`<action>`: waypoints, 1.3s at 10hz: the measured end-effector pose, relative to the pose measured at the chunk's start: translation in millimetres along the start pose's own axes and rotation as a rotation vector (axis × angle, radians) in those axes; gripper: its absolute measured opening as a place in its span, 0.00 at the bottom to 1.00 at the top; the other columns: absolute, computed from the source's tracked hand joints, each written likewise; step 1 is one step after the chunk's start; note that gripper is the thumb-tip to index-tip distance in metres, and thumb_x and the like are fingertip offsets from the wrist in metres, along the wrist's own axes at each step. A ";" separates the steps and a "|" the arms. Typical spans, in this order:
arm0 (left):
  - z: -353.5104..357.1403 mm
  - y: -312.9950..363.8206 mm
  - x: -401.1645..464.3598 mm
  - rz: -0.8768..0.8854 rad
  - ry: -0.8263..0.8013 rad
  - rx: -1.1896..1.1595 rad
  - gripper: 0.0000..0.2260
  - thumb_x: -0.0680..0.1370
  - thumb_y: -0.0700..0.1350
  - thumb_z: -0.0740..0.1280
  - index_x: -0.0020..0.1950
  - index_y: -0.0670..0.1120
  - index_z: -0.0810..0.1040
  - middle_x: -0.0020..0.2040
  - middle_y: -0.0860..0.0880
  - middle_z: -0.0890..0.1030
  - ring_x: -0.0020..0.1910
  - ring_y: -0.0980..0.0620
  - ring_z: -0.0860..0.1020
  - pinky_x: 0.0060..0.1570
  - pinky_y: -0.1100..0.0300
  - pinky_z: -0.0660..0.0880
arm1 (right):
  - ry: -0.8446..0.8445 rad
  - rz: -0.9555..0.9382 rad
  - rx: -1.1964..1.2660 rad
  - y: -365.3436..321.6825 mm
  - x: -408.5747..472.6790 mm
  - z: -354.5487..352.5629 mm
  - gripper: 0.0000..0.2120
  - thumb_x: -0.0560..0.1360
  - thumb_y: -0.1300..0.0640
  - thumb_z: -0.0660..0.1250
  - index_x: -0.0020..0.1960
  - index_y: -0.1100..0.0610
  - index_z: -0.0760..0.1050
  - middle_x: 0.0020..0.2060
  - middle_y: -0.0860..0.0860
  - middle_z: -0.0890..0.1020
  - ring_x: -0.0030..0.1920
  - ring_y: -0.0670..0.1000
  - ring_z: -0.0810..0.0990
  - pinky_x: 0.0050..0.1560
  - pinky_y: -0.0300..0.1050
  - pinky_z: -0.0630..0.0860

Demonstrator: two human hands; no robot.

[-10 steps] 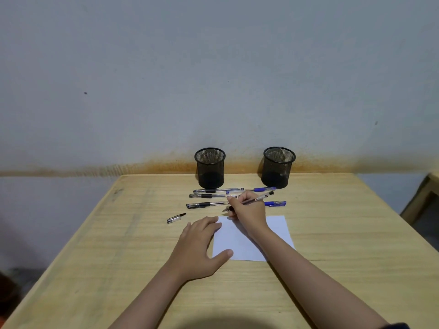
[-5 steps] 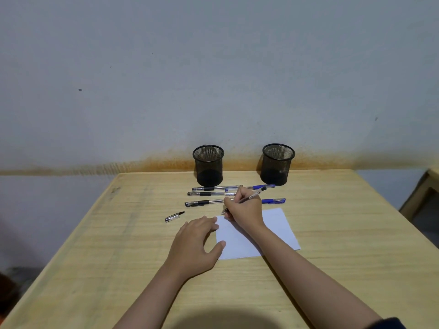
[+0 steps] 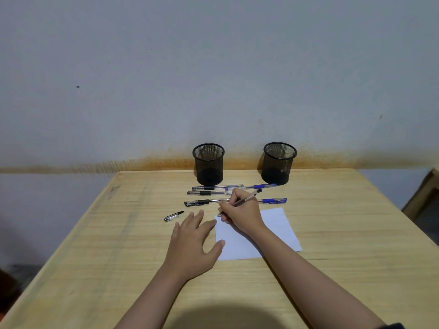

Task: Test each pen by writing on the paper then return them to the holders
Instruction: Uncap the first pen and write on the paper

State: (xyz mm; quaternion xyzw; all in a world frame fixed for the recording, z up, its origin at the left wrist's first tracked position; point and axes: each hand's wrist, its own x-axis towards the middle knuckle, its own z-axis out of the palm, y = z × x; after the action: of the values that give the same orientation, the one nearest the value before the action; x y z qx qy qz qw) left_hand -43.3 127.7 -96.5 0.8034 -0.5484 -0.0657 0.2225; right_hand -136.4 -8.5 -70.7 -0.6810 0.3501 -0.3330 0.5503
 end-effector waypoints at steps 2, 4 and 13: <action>-1.2 1.4 0.0 -0.003 -0.017 0.027 0.34 0.67 0.69 0.48 0.71 0.59 0.63 0.77 0.52 0.57 0.76 0.50 0.50 0.72 0.44 0.49 | -0.001 -0.012 -0.079 -0.2 1.0 0.2 0.09 0.73 0.65 0.69 0.37 0.62 0.71 0.37 0.69 0.80 0.26 0.47 0.80 0.27 0.36 0.78; -1.6 1.9 -0.6 -0.005 -0.020 0.026 0.34 0.67 0.69 0.48 0.72 0.59 0.63 0.77 0.52 0.57 0.76 0.50 0.51 0.72 0.44 0.48 | 0.023 -0.020 -0.109 1.3 1.9 0.9 0.10 0.72 0.66 0.69 0.35 0.60 0.70 0.31 0.63 0.77 0.26 0.48 0.80 0.27 0.35 0.77; -0.9 0.6 -0.4 -0.002 -0.023 0.047 0.34 0.67 0.69 0.47 0.72 0.60 0.61 0.77 0.53 0.56 0.76 0.50 0.50 0.72 0.45 0.48 | 0.053 -0.013 -0.088 2.3 1.7 1.4 0.08 0.72 0.66 0.68 0.37 0.63 0.71 0.32 0.63 0.77 0.25 0.47 0.79 0.28 0.39 0.78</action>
State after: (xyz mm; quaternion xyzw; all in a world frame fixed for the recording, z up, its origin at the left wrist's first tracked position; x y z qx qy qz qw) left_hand -43.7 128.0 -95.5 0.8081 -0.5515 -0.0626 0.1972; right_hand -134.6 -9.6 -73.0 -0.6975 0.3745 -0.3388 0.5084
